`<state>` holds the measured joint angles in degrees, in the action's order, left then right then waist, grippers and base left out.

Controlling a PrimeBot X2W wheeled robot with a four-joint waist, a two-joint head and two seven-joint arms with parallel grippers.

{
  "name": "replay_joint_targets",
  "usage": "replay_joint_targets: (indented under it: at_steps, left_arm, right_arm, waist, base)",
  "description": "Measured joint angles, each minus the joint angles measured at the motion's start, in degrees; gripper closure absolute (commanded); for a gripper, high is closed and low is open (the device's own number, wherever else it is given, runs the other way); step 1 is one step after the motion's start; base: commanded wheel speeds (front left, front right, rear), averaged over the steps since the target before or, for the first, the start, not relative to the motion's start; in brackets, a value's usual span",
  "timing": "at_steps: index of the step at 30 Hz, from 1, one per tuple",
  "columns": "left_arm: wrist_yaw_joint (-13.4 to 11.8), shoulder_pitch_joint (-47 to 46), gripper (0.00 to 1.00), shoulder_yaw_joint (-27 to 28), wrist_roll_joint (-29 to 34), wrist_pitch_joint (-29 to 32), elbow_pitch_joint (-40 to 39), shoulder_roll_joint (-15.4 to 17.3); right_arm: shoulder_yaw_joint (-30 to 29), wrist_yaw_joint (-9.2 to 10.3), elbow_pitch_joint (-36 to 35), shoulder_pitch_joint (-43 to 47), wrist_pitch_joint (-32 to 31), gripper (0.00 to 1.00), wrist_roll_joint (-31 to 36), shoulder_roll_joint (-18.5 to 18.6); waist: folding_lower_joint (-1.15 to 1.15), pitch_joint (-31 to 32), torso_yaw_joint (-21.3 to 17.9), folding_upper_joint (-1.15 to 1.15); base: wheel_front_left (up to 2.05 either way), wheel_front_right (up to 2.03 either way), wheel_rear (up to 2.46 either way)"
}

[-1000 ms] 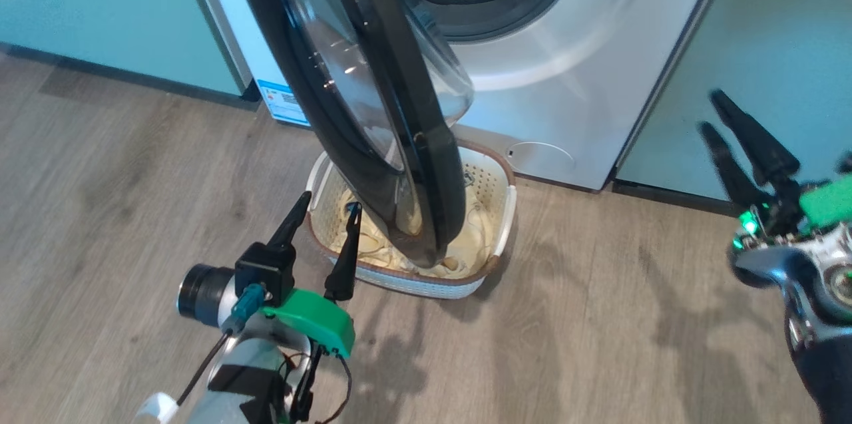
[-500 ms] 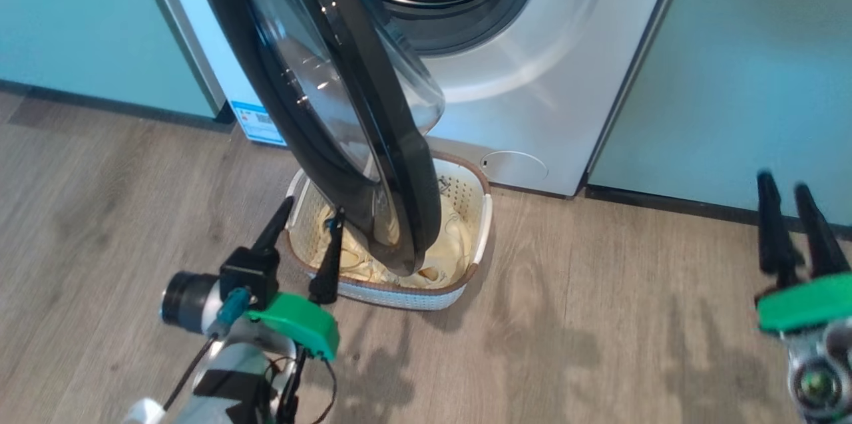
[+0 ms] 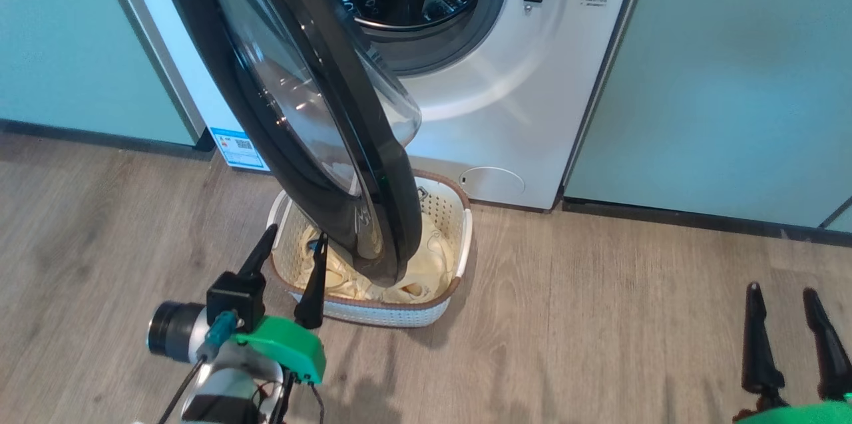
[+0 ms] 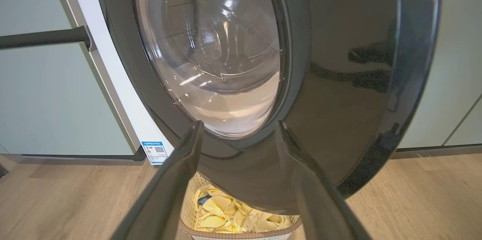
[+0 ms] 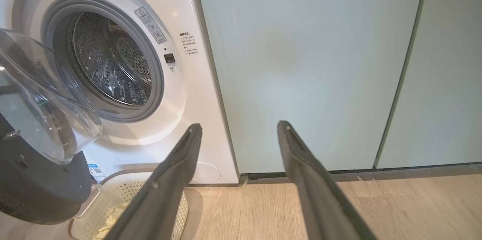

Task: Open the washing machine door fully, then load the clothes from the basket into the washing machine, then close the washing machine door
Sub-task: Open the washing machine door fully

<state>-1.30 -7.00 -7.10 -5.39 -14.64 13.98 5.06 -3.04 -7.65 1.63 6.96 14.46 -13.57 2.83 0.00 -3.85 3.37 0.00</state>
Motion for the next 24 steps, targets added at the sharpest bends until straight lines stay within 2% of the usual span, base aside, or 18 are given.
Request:
replay_joint_targets:
  at_steps: [24]
  left_arm:
    - [-1.10,0.88,0.00,-0.10,-1.14,0.00,1.55,0.89]
  right_arm:
    - [-0.05,0.00,-1.24,3.53,0.00,0.00,0.29,-0.67]
  waist:
    - [0.01,1.02,-1.30,0.00]
  base:
    - [0.00,0.00,0.00]
